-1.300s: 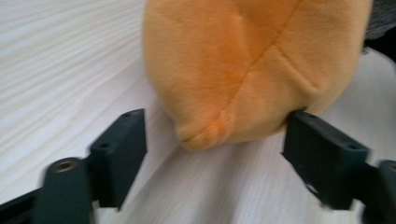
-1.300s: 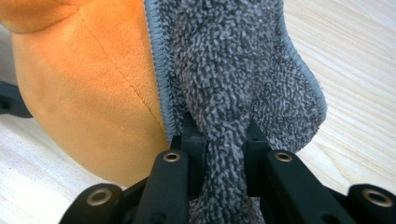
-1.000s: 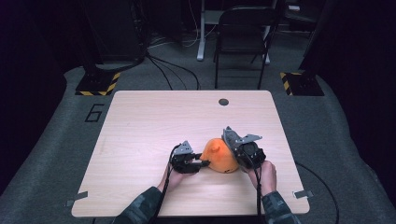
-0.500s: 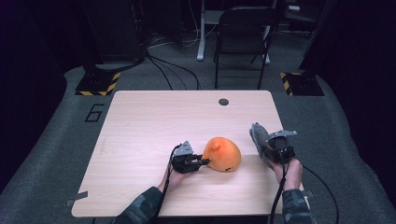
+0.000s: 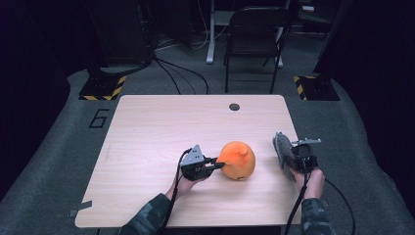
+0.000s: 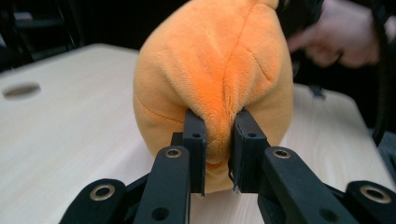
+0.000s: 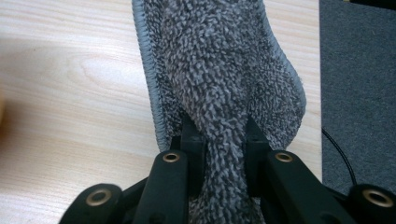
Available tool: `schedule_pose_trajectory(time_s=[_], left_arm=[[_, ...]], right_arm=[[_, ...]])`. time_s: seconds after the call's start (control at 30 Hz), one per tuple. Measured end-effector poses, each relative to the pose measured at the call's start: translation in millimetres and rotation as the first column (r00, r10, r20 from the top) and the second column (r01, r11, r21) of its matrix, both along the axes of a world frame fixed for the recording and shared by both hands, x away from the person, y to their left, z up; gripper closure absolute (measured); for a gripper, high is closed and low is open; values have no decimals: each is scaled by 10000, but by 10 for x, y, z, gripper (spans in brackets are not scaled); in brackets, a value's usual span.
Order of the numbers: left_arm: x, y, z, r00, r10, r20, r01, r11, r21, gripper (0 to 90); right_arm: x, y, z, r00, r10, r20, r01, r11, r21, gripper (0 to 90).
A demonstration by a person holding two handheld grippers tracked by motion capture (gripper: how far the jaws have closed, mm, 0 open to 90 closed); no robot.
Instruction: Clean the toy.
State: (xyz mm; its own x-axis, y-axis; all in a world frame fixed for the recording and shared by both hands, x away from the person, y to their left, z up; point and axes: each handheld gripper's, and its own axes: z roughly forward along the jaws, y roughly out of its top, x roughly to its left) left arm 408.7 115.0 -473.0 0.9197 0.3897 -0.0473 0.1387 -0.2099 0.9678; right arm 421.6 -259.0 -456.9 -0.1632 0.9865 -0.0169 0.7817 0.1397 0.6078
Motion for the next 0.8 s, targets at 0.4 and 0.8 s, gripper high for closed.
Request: schedule_pose_trajectory(time_s=[0.4,0.8], left_arm=[[-134,18,762,9983,441,368,-475,9940,986,769],[-32,-167,605,9933,1004,-576,-797,9541,2887,750]], right_arm=[[-10,-28,26,9999,128,88,-129,9999,52,768],[-142,130,430,9869,1151,1128,-1260,9875,946,768]])
